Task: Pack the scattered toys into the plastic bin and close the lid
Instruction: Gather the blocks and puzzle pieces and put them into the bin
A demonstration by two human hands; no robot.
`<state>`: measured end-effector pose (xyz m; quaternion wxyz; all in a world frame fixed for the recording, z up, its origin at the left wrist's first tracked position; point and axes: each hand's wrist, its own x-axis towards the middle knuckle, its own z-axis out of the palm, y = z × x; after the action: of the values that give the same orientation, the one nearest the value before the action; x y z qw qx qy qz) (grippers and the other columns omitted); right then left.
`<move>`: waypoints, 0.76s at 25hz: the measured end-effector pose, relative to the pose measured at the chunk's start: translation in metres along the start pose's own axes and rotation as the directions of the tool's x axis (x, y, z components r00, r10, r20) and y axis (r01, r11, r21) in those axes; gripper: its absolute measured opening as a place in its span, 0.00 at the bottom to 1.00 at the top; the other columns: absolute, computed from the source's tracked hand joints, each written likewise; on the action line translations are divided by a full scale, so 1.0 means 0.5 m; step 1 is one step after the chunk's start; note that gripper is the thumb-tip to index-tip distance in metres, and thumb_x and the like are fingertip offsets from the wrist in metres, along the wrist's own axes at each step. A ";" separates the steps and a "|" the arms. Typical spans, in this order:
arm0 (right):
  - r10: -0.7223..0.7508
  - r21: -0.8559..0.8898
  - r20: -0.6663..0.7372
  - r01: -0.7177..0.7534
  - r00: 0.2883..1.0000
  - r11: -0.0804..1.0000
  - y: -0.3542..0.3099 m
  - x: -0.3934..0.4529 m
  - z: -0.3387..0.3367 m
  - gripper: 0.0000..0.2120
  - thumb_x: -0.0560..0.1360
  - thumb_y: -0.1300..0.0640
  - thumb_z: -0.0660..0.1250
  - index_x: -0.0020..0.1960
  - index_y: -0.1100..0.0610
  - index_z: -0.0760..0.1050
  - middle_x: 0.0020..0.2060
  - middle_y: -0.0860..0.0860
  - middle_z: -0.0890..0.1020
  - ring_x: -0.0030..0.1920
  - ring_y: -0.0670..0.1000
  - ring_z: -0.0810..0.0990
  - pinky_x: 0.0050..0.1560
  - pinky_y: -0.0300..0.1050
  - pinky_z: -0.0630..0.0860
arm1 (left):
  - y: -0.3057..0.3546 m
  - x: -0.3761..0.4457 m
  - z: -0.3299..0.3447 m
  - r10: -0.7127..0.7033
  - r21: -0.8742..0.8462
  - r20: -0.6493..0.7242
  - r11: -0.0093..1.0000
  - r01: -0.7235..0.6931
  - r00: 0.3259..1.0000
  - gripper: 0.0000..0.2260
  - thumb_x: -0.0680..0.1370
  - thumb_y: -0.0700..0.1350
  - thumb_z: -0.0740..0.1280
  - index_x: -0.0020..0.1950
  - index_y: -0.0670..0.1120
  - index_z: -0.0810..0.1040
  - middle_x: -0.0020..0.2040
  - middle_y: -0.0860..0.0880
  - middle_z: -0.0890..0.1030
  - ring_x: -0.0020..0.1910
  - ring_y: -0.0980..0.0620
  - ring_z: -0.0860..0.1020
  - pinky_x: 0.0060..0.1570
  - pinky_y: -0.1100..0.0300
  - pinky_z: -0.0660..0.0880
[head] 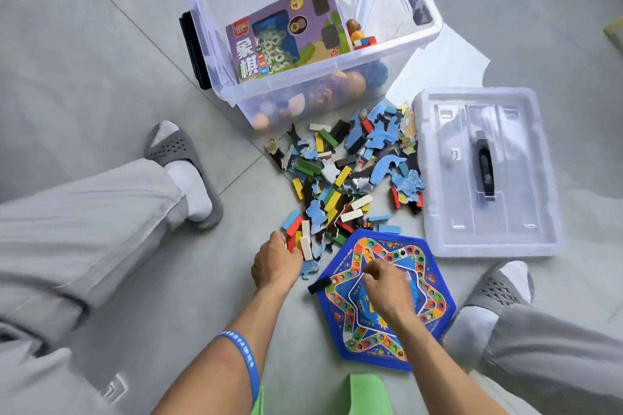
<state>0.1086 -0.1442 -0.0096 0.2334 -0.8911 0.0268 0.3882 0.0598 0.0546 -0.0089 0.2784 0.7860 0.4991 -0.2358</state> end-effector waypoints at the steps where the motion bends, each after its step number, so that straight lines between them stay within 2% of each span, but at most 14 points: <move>1: 0.001 0.005 -0.015 -0.001 1.000 1.000 -0.003 0.006 0.003 0.09 0.78 0.59 0.62 0.54 0.54 0.80 0.50 0.50 0.84 0.46 0.48 0.80 0.50 0.46 0.79 | 0.001 0.001 0.016 0.040 0.008 -0.010 0.999 -0.040 0.999 0.12 0.76 0.53 0.64 0.56 0.50 0.71 0.52 0.48 0.79 0.45 0.48 0.75 0.42 0.55 0.72; 4: -0.004 0.047 -0.074 0.008 0.997 0.999 -0.033 0.032 -0.001 0.07 0.78 0.59 0.62 0.51 0.54 0.79 0.46 0.51 0.84 0.43 0.48 0.80 0.47 0.50 0.80 | 0.003 0.013 0.046 0.056 -0.005 -0.051 0.998 -0.056 0.997 0.19 0.75 0.54 0.67 0.61 0.50 0.67 0.57 0.47 0.72 0.54 0.45 0.74 0.47 0.53 0.72; 7: -0.208 -0.113 -0.144 0.193 0.967 0.975 -0.085 0.040 0.027 0.06 0.77 0.57 0.61 0.53 0.52 0.74 0.41 0.50 0.82 0.39 0.52 0.80 0.40 0.50 0.77 | -0.022 0.030 0.066 -0.006 -0.101 -0.030 0.995 0.003 1.000 0.19 0.74 0.42 0.68 0.63 0.51 0.68 0.59 0.46 0.69 0.56 0.43 0.74 0.52 0.53 0.72; 10: -0.418 -0.278 0.001 0.402 0.909 0.872 -0.154 0.038 0.119 0.08 0.78 0.55 0.60 0.57 0.53 0.70 0.45 0.53 0.81 0.43 0.59 0.81 0.35 0.48 0.69 | -0.043 0.050 0.073 0.015 -0.133 -0.009 0.991 -0.016 1.000 0.12 0.73 0.41 0.68 0.55 0.48 0.73 0.55 0.46 0.74 0.53 0.43 0.76 0.49 0.54 0.71; 13: -0.450 -0.476 0.106 0.443 0.887 0.760 -0.194 0.055 0.172 0.13 0.79 0.59 0.60 0.62 0.54 0.67 0.53 0.55 0.77 0.50 0.60 0.80 0.40 0.51 0.74 | -0.058 0.069 0.061 -0.052 -0.140 0.004 0.989 0.052 0.999 0.09 0.71 0.45 0.69 0.49 0.47 0.73 0.49 0.47 0.79 0.51 0.44 0.77 0.46 0.57 0.68; 15: -0.472 -0.517 0.107 0.454 0.875 0.725 -0.191 0.068 0.175 0.16 0.77 0.64 0.60 0.64 0.56 0.66 0.56 0.57 0.74 0.51 0.61 0.78 0.41 0.53 0.75 | -0.063 0.076 0.051 -0.175 -0.194 0.005 0.966 0.172 0.985 0.07 0.71 0.45 0.68 0.47 0.46 0.76 0.47 0.46 0.81 0.49 0.43 0.78 0.45 0.57 0.70; 16: -0.484 -0.523 0.113 0.466 0.868 0.714 -0.187 0.072 0.171 0.17 0.77 0.66 0.60 0.64 0.57 0.67 0.57 0.57 0.73 0.52 0.61 0.77 0.43 0.54 0.75 | -0.061 0.079 0.047 -0.270 -0.305 0.024 0.915 0.264 0.963 0.04 0.72 0.44 0.66 0.44 0.45 0.77 0.45 0.45 0.82 0.46 0.42 0.78 0.43 0.57 0.71; 17: -0.495 -0.522 0.129 0.483 0.859 0.703 -0.188 0.077 0.166 0.17 0.77 0.66 0.60 0.65 0.57 0.67 0.57 0.57 0.73 0.54 0.61 0.76 0.47 0.54 0.74 | -0.055 0.081 0.041 -0.369 -0.457 0.078 0.812 0.362 0.926 0.03 0.73 0.42 0.65 0.41 0.44 0.77 0.41 0.43 0.81 0.40 0.42 0.78 0.39 0.56 0.72; 19: -0.522 -0.461 0.146 0.525 0.840 0.716 -0.193 0.085 0.152 0.17 0.77 0.65 0.60 0.65 0.56 0.66 0.56 0.55 0.74 0.55 0.59 0.75 0.51 0.53 0.73 | -0.038 0.080 0.027 -0.454 -0.712 0.276 0.496 0.497 0.847 0.05 0.72 0.39 0.61 0.37 0.43 0.75 0.32 0.43 0.76 0.29 0.46 0.72 0.29 0.60 0.69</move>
<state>0.1085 -0.0194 -0.0461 0.1037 -0.8902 -0.3244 0.3025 0.0567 0.0780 -0.0487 0.5190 0.4190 0.7395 -0.0911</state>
